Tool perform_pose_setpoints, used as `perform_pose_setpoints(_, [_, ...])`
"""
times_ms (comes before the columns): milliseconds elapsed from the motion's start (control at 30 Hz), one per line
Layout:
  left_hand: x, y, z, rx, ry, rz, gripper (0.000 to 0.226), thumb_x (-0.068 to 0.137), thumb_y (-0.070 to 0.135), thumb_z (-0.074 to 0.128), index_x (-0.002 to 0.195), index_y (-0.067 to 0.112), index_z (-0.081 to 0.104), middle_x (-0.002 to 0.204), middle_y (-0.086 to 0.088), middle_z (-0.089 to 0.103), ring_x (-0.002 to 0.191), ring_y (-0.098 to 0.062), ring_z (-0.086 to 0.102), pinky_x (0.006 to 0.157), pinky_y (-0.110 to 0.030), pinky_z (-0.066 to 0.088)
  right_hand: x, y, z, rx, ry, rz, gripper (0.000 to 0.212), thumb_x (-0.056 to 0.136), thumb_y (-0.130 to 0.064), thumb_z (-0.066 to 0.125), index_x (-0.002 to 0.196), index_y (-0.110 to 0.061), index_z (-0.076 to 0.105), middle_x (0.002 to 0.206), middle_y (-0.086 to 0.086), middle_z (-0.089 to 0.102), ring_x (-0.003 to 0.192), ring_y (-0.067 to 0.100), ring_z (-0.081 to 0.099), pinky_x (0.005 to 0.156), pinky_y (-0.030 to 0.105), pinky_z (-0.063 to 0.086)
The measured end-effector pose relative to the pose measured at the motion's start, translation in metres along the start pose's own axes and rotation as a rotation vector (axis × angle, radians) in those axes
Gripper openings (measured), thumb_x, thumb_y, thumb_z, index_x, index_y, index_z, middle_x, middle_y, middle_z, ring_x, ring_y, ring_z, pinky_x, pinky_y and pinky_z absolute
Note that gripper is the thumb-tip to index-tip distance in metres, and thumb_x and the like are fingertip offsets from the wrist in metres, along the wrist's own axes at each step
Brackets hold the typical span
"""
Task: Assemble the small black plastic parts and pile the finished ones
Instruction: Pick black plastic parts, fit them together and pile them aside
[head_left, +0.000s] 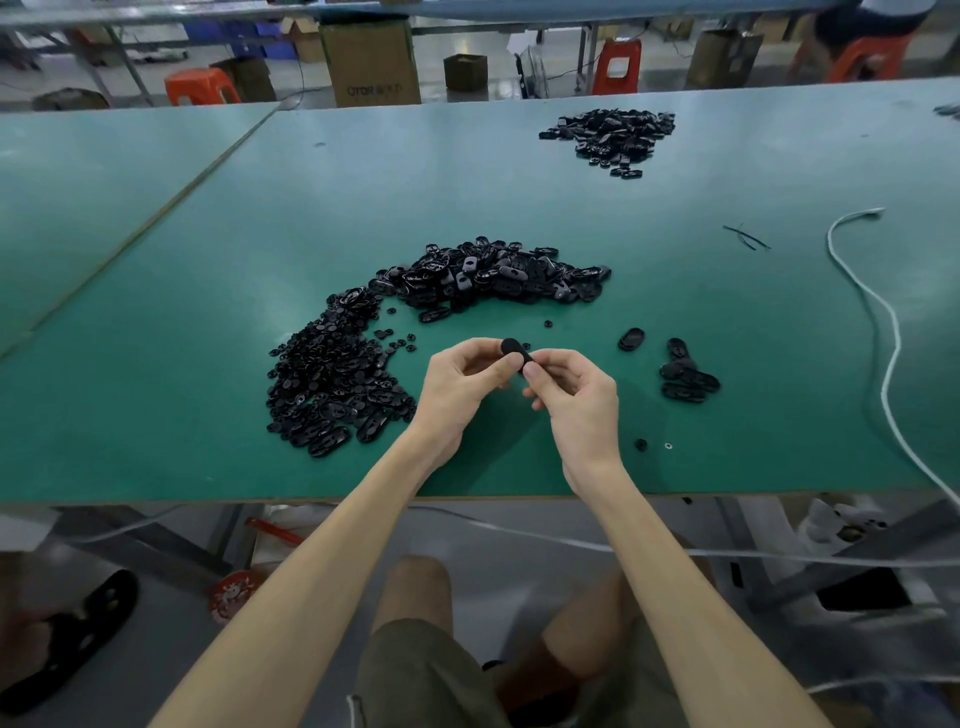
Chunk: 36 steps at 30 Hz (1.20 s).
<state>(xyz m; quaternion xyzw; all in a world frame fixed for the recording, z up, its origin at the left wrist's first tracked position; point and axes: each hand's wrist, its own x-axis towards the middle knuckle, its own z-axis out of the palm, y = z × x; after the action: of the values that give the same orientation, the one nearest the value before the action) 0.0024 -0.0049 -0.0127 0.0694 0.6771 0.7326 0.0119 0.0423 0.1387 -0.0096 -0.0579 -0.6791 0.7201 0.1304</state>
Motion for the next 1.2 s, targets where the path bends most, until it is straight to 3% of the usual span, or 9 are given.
perform_pose_setpoints(167, [-0.0013,0.0023,0.0005,-0.095,-0.008,0.025,0.016,0.093,0.012,0.074,0.105,0.003,0.070,0.104,-0.014,0.076,0.080,-0.017,0.064,0.081,-0.029,0.055,0.0002,-0.0003,0.0031,0.021,-0.004,0.006,0.018,0.093,-0.009,0.076,0.108,-0.012,0.068,0.086,0.001,0.079,0.068,0.010,0.070,0.061,0.020,0.053])
perform_pose_setpoints(367, [-0.0030,0.0020,0.0015,-0.121,0.027,0.011,0.016,0.097,0.011,0.069,0.113,0.011,0.071,0.094,-0.011,0.077,0.086,-0.022,0.072,0.079,-0.031,0.056,0.0014,0.0033,0.0042,-0.025,0.046,0.005,0.005,0.099,-0.020,0.069,0.103,-0.017,0.070,0.086,-0.005,0.076,0.068,0.006,0.068,0.062,0.021,0.053])
perform_pose_setpoints(467, [-0.0021,0.0024,0.0003,-0.061,0.000,0.040,0.027,0.097,0.009,0.068,0.121,0.020,0.074,0.091,-0.003,0.071,0.079,-0.018,0.067,0.072,-0.026,0.052,0.0024,0.0033,0.0043,-0.026,0.072,-0.001,0.005,0.101,-0.022,0.066,0.101,-0.018,0.070,0.083,-0.004,0.075,0.071,0.005,0.068,0.063,0.020,0.053])
perform_pose_setpoints(600, [-0.0013,0.0020,0.0003,-0.008,-0.016,0.029,0.030,0.096,0.005,0.067,0.123,0.016,0.074,0.089,0.001,0.072,0.073,-0.011,0.062,0.067,-0.020,0.048,0.0024,0.0035,0.0039,-0.017,0.086,0.000,0.005,0.101,-0.021,0.067,0.099,-0.018,0.070,0.083,-0.003,0.073,0.071,0.005,0.068,0.062,0.020,0.053])
perform_pose_setpoints(767, [-0.0017,0.0026,0.0016,-0.009,-0.041,0.000,0.029,0.097,0.003,0.066,0.123,0.012,0.074,0.105,-0.003,0.078,0.079,-0.011,0.065,0.069,-0.019,0.049,0.0028,0.0036,0.0039,-0.020,0.094,0.008,0.005,0.101,-0.020,0.066,0.099,-0.017,0.070,0.083,-0.001,0.073,0.070,0.004,0.068,0.062,0.020,0.053])
perform_pose_setpoints(1200, [-0.0015,0.0042,0.0013,0.012,-0.101,-0.007,0.028,0.096,0.005,0.065,0.120,0.014,0.076,0.103,0.000,0.078,0.078,-0.007,0.062,0.072,-0.018,0.049,0.0060,0.0025,0.0053,-0.012,0.092,0.014,0.009,0.102,-0.022,0.066,0.097,-0.016,0.071,0.083,0.000,0.073,0.070,0.003,0.066,0.061,0.019,0.052])
